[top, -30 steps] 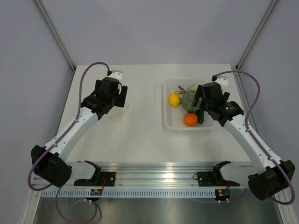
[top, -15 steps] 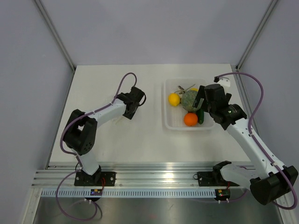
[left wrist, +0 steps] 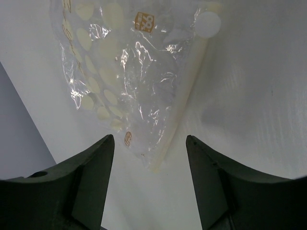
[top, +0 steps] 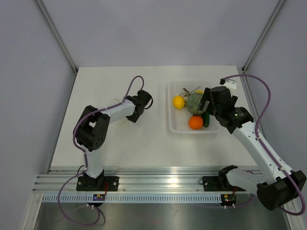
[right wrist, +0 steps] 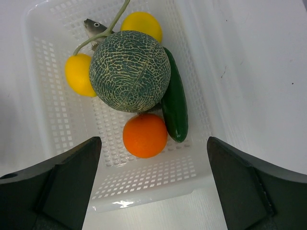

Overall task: Place the food in the zip-top bag and seal the zipper
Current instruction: Pick up the zipper food storage bag at the center of the board.

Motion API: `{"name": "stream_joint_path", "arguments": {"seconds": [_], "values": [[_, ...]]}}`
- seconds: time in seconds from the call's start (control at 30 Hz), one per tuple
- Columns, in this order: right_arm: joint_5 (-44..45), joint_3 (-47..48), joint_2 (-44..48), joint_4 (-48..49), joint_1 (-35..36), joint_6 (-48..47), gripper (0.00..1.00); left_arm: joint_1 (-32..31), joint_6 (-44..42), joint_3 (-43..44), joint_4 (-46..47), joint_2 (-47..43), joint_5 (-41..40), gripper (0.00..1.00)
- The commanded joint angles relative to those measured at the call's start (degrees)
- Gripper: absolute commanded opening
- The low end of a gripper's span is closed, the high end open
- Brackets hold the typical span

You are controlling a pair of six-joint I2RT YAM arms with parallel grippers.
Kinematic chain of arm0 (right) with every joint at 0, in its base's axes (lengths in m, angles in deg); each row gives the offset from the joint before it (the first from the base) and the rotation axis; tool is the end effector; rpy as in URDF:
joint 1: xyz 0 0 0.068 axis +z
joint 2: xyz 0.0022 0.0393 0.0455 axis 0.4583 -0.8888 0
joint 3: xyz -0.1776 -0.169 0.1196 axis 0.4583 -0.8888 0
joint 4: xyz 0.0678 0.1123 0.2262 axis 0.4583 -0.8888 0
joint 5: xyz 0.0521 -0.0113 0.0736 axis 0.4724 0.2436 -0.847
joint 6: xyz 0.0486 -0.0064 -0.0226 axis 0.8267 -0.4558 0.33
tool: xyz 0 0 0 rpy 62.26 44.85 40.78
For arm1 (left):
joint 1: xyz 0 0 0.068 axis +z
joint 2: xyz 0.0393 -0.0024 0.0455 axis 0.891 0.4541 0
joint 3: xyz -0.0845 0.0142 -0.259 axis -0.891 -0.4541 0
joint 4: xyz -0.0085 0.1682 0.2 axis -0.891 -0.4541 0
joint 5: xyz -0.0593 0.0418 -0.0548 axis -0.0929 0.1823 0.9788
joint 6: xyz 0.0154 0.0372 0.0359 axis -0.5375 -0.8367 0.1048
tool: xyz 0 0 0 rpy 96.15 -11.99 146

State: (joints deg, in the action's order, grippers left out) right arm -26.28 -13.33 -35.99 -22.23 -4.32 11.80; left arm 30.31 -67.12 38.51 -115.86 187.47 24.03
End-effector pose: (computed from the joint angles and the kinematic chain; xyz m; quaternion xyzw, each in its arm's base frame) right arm 0.2142 0.0741 0.3438 0.1268 0.8781 -0.0028 0.4614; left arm 0.3219 -0.1821 0.1729 0.2173 0.9185 0.2458 0.2205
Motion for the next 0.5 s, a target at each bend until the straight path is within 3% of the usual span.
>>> {"name": "stream_joint_path", "arguments": {"seconds": [0.0,0.47], "values": [[-0.7,0.8,0.7,2.2,-0.2,0.6,0.99,0.1,-0.3,2.5,1.4,1.5,-3.9,0.64],[-0.7,0.3,1.1,1.6,-0.2,0.9,0.99,0.3,-0.3,3.4,3.2,4.4,-5.3,0.56]]}}
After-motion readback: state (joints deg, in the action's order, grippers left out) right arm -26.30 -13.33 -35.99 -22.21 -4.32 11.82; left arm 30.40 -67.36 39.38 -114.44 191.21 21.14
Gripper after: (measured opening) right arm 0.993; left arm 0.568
